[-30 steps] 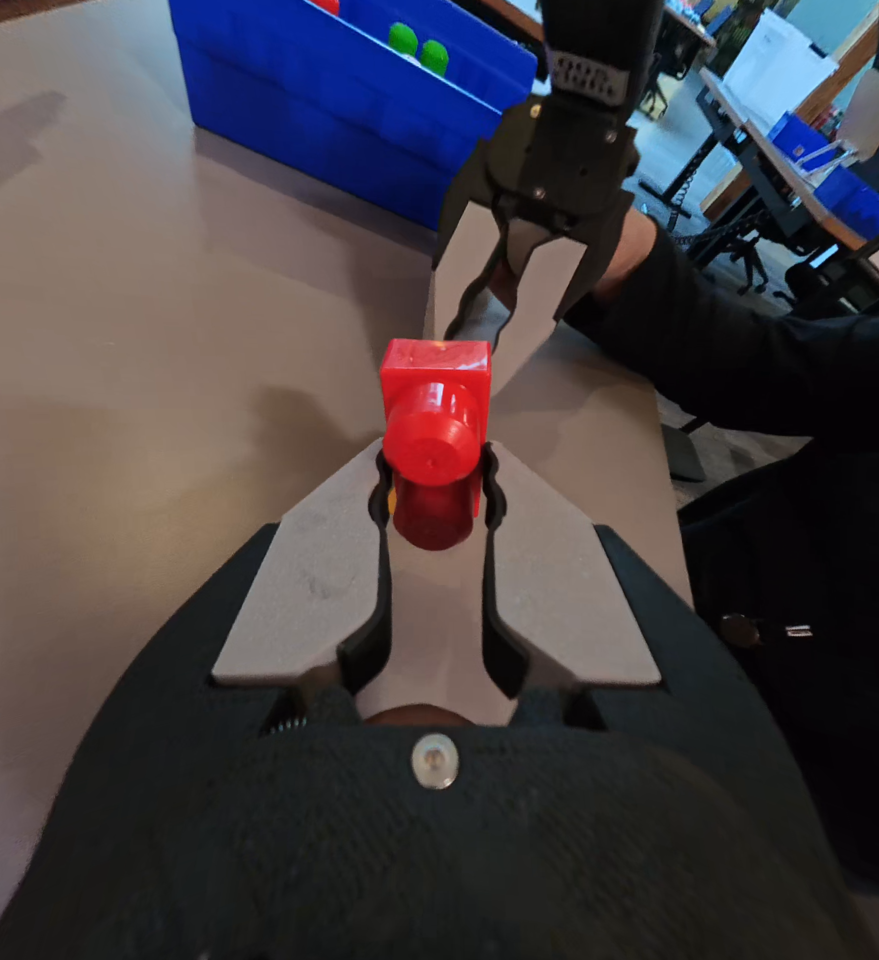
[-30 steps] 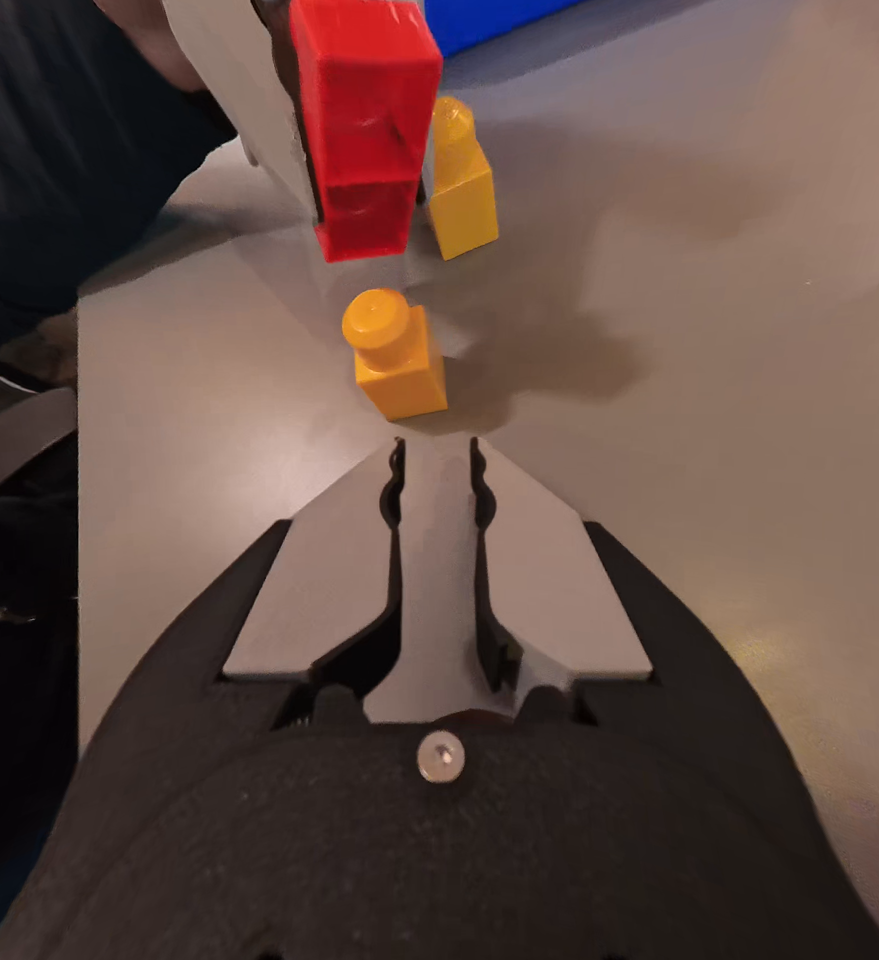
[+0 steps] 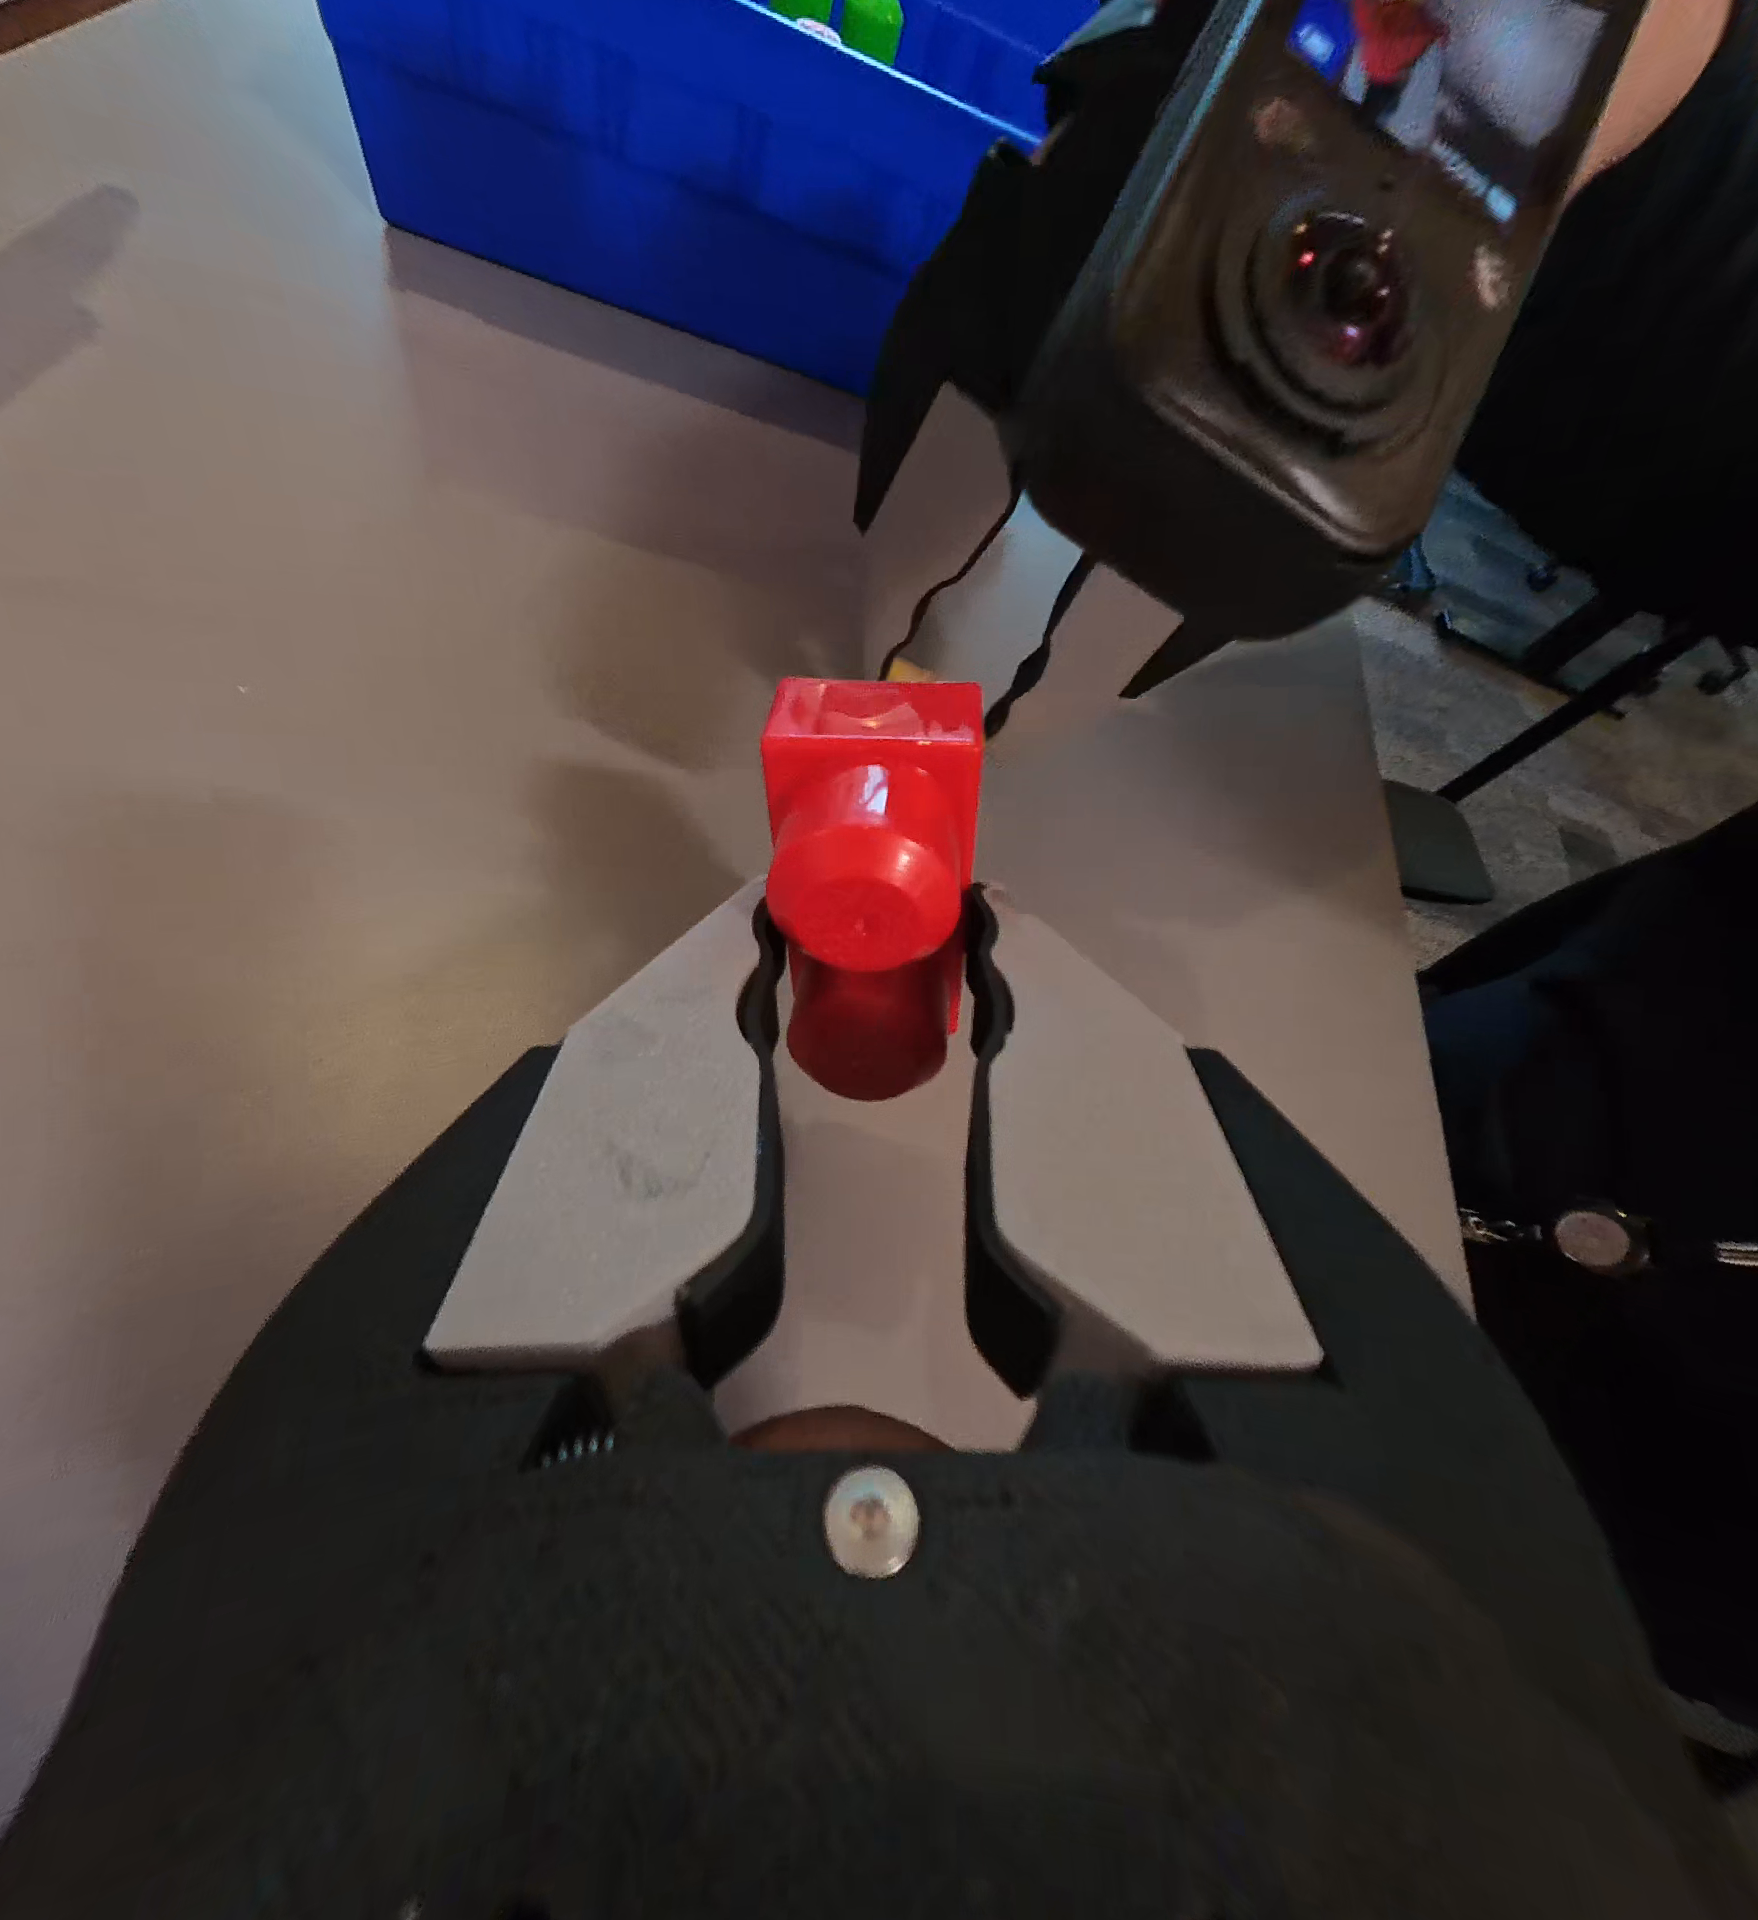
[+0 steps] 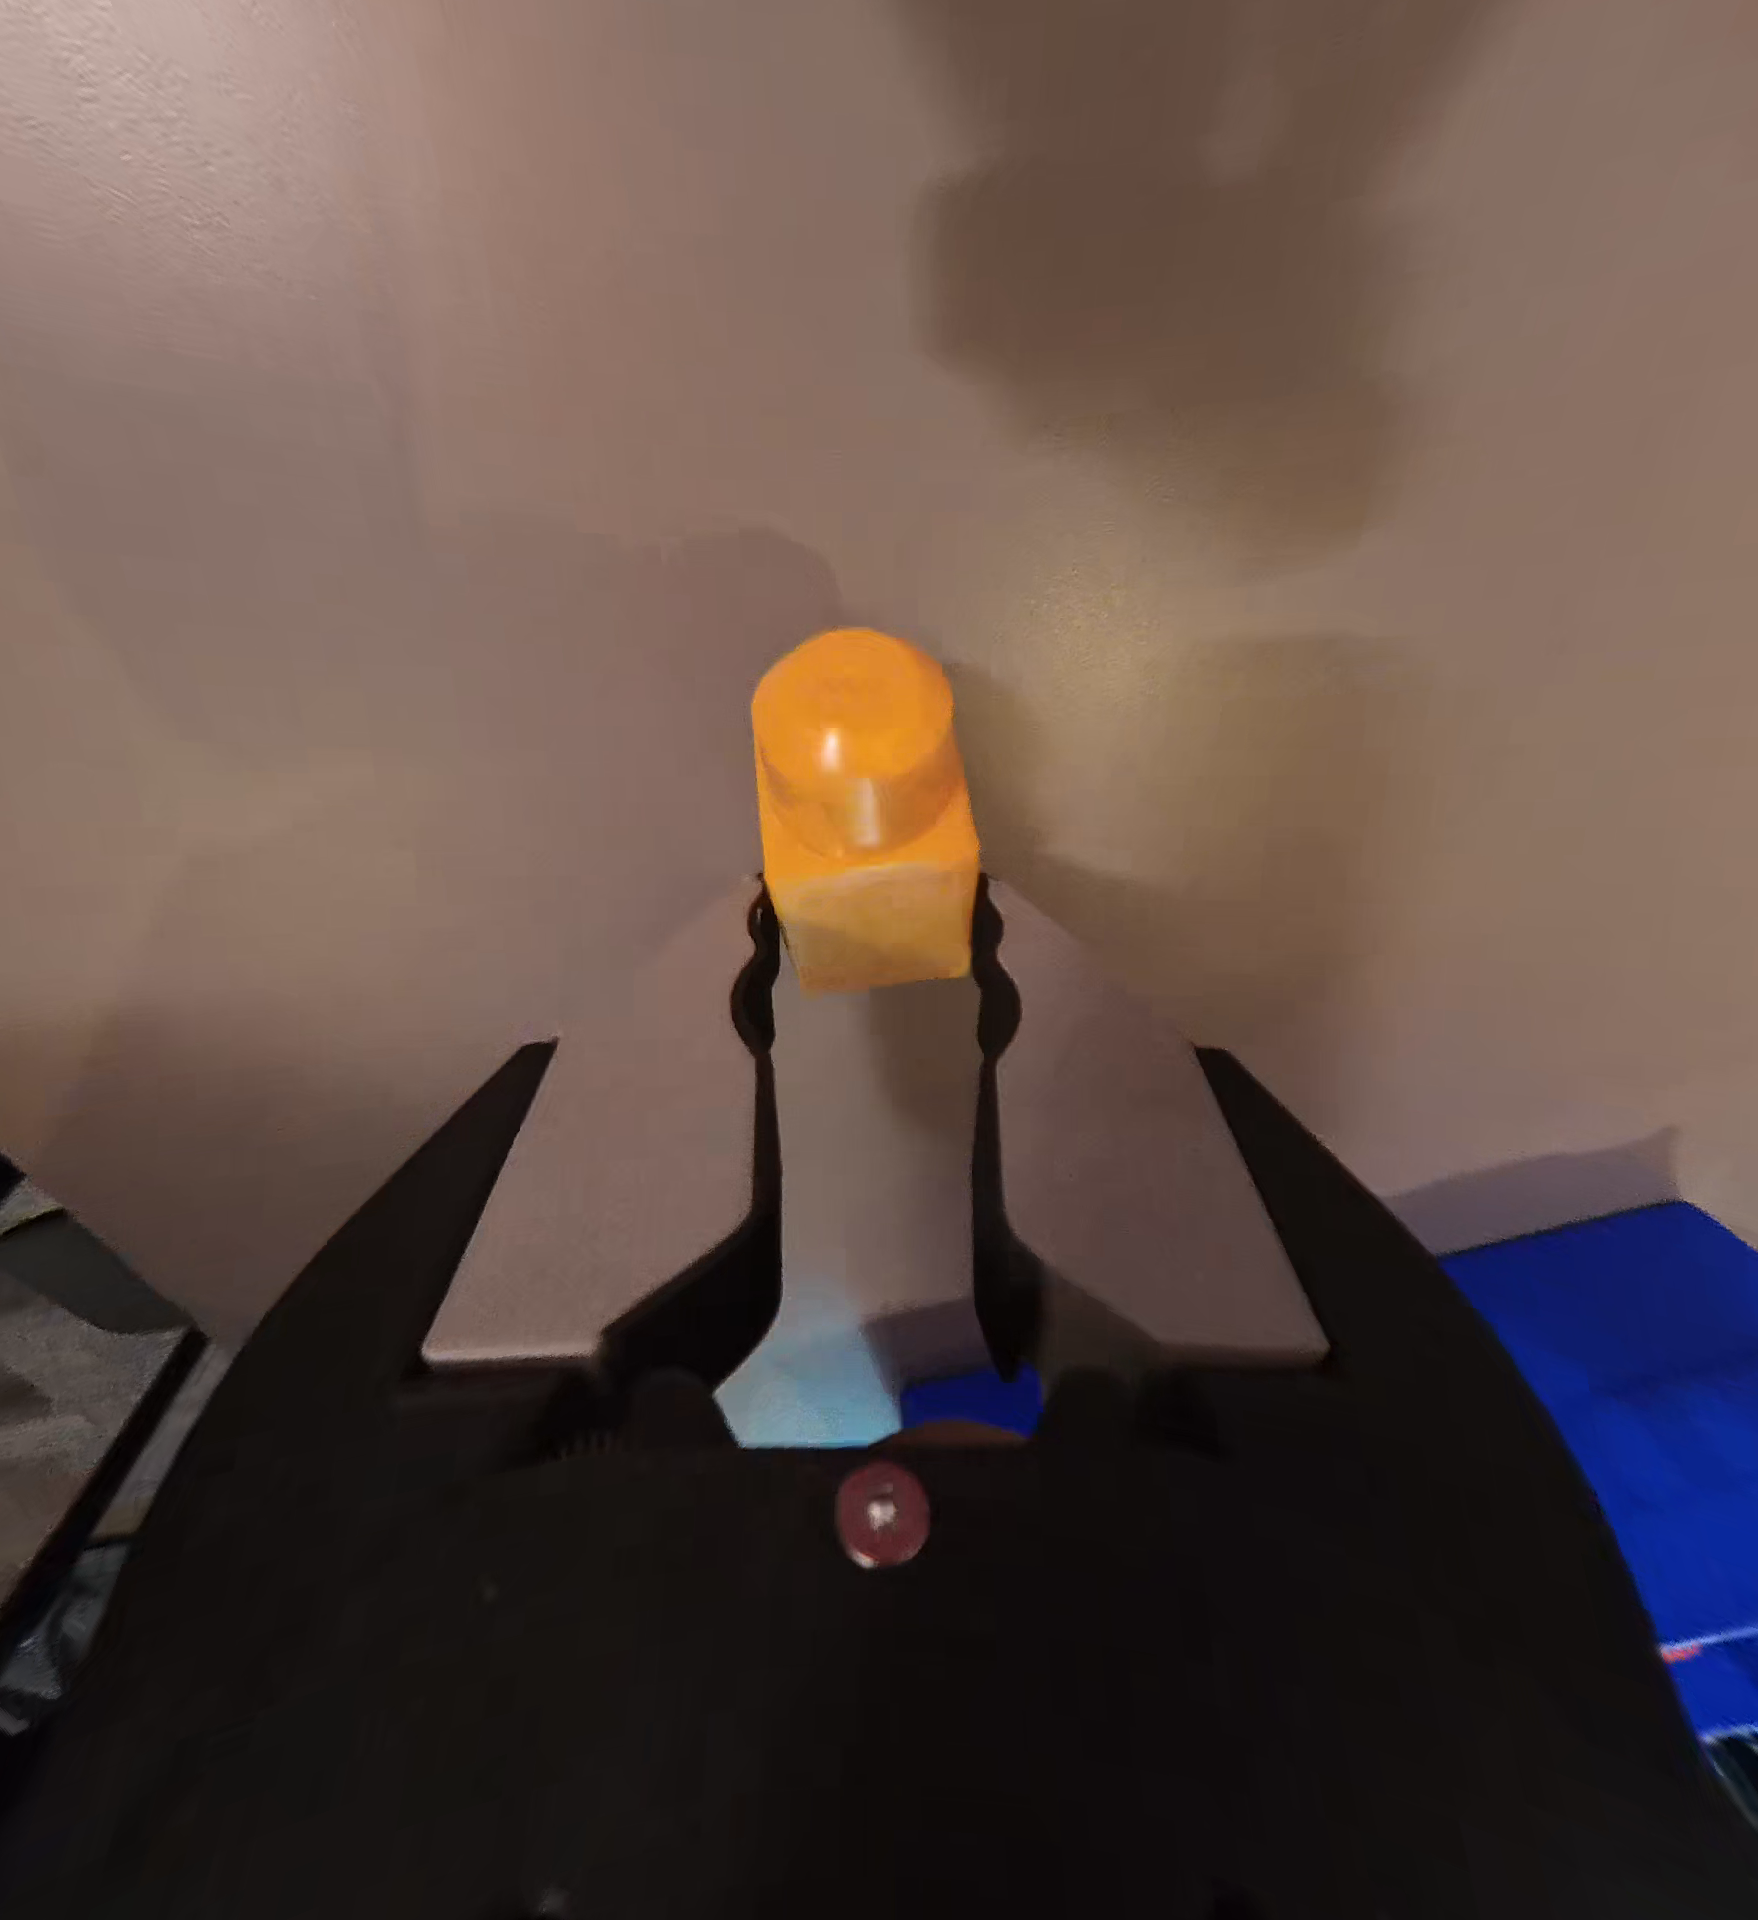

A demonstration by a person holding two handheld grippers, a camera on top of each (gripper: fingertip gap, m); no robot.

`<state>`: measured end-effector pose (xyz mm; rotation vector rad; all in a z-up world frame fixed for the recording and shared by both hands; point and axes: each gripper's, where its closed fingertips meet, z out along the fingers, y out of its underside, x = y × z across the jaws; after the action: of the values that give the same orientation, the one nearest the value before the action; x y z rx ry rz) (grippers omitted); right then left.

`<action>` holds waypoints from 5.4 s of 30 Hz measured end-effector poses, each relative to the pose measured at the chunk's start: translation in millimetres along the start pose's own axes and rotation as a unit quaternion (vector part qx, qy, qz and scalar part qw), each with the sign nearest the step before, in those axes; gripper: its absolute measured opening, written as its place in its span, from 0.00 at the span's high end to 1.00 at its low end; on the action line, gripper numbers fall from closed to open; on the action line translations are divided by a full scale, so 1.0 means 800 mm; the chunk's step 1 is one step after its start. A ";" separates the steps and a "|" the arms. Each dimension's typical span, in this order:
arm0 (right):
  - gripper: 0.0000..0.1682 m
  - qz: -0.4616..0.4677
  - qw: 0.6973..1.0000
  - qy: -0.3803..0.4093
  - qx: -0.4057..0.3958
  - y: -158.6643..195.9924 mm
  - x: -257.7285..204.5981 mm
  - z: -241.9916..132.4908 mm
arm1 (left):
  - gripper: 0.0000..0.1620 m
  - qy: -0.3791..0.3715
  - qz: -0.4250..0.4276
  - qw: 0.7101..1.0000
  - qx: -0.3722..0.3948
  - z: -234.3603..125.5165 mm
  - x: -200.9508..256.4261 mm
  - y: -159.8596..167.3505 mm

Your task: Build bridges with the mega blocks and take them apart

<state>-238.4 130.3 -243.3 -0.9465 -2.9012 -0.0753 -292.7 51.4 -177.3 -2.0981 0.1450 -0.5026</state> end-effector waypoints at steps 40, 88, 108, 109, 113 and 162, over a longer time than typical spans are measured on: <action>0.72 0.153 0.900 -0.004 0.407 -0.024 0.029 0.000 | 0.80 0.033 -0.004 0.996 0.078 -0.019 0.002 -0.025; 0.80 0.068 0.866 0.041 0.493 -0.064 -0.027 -0.135 | 0.80 0.143 0.013 0.987 0.075 -0.006 0.056 -0.029; 0.80 0.058 0.895 -0.102 0.431 -0.055 -0.039 -0.111 | 0.80 0.102 0.051 0.993 -0.008 0.028 0.066 -0.005; 0.80 0.062 0.897 -0.126 0.419 -0.053 -0.041 -0.108 | 0.80 0.092 0.061 0.994 -0.017 0.030 0.065 -0.002; 0.80 0.050 0.910 -0.133 0.391 -0.051 -0.040 -0.098 | 0.80 0.059 0.078 0.994 -0.044 0.036 0.058 0.008; 0.80 0.060 0.898 -0.133 0.415 -0.026 -0.049 -0.072 | 0.79 0.057 0.081 0.995 -0.002 0.056 0.067 -0.010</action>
<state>-215.2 86.4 -190.6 -0.9769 -2.5999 1.2701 -226.6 74.7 -176.3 -2.0415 0.3790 -0.5248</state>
